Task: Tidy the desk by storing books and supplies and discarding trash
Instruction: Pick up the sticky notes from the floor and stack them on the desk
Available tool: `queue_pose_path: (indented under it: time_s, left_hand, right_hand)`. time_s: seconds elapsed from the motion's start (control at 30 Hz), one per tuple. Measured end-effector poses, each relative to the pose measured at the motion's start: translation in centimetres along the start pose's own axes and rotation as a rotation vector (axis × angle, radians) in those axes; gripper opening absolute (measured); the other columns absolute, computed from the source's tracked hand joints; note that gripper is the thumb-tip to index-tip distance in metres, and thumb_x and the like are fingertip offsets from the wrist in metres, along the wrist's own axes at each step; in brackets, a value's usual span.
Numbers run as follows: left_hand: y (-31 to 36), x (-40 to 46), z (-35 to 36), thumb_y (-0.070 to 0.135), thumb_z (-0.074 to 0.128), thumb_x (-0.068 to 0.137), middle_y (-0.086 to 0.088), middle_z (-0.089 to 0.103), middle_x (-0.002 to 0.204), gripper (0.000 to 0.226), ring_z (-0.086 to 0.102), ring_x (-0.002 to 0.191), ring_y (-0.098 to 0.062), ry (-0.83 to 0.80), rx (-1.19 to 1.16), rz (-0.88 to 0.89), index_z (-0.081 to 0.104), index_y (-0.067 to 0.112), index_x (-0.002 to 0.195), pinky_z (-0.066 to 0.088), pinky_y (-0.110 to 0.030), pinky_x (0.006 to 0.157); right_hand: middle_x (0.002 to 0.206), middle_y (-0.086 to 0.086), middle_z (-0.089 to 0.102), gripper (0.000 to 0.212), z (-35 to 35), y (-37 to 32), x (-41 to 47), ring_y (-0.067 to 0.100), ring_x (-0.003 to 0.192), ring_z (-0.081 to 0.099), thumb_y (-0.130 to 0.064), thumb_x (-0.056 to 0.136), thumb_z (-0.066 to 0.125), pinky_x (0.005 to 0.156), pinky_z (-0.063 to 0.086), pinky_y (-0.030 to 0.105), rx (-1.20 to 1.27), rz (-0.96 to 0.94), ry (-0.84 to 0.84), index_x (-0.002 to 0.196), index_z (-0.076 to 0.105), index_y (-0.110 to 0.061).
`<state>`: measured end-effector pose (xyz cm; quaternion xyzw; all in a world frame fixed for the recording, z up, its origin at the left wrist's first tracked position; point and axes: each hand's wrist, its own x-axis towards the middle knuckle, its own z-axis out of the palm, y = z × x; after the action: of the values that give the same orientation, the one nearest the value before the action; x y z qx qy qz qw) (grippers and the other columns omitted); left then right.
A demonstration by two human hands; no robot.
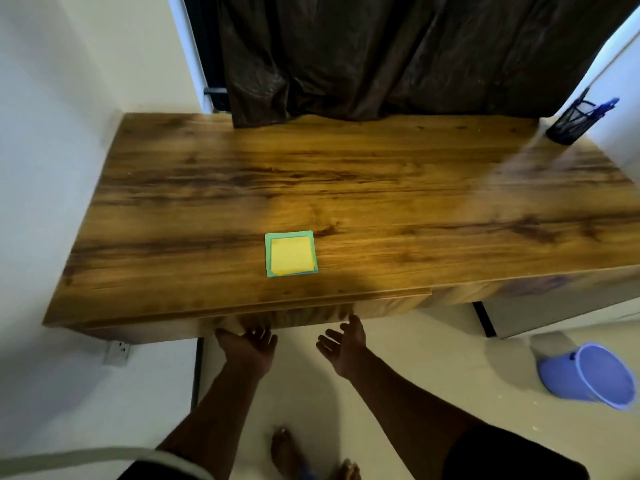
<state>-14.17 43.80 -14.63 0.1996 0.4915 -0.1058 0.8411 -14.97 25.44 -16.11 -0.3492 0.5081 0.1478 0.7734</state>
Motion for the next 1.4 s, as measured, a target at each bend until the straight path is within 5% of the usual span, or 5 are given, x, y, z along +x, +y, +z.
queue_pose_path:
  time_s: [0.17, 0.37, 1.4]
  left_hand:
    - [-0.5, 1.8, 0.7, 0.08, 0.021, 0.092, -0.01, 0.048, 0.152, 0.091, 0.041, 0.144, -0.031, -0.043, -0.099, 0.021, 0.04, 0.015, 0.153, 0.02, -0.049, 0.124]
    - [-1.2, 1.5, -0.3, 0.077, 0.029, 0.094, -0.012, 0.059, 0.136, 0.081, 0.057, 0.126, -0.028, -0.029, -0.109, 0.027, 0.052, 0.011, 0.136, 0.031, -0.046, 0.119]
    - [-8.2, -7.3, -14.7, 0.077, 0.04, 0.092, -0.014, 0.053, 0.147, 0.084, 0.046, 0.139, -0.036, -0.14, -0.102, 0.047, 0.045, 0.014, 0.147, 0.027, -0.052, 0.122]
  right_hand:
    - [0.127, 0.017, 0.065, 0.058, 0.6, -0.4, 2.0, 0.036, 0.119, 0.061, -0.054, 0.097, 0.043, 0.111, 0.042, 0.051, 0.242, 0.044, -0.023, 0.136, 0.056, -0.013]
    - [0.124, 0.016, 0.068, 0.061, 0.2, -0.2, 1.4, 0.034, 0.12, 0.062, -0.062, 0.099, 0.037, 0.11, 0.044, 0.052, 0.363, 0.103, -0.086, 0.129, 0.062, -0.015]
    - [0.137, 0.021, 0.056, 0.069, -12.2, 9.6, -6.7, 0.04, 0.133, 0.051, -0.067, 0.095, 0.045, 0.115, 0.039, 0.055, 0.313, 0.116, -0.132, 0.14, 0.051, -0.014]
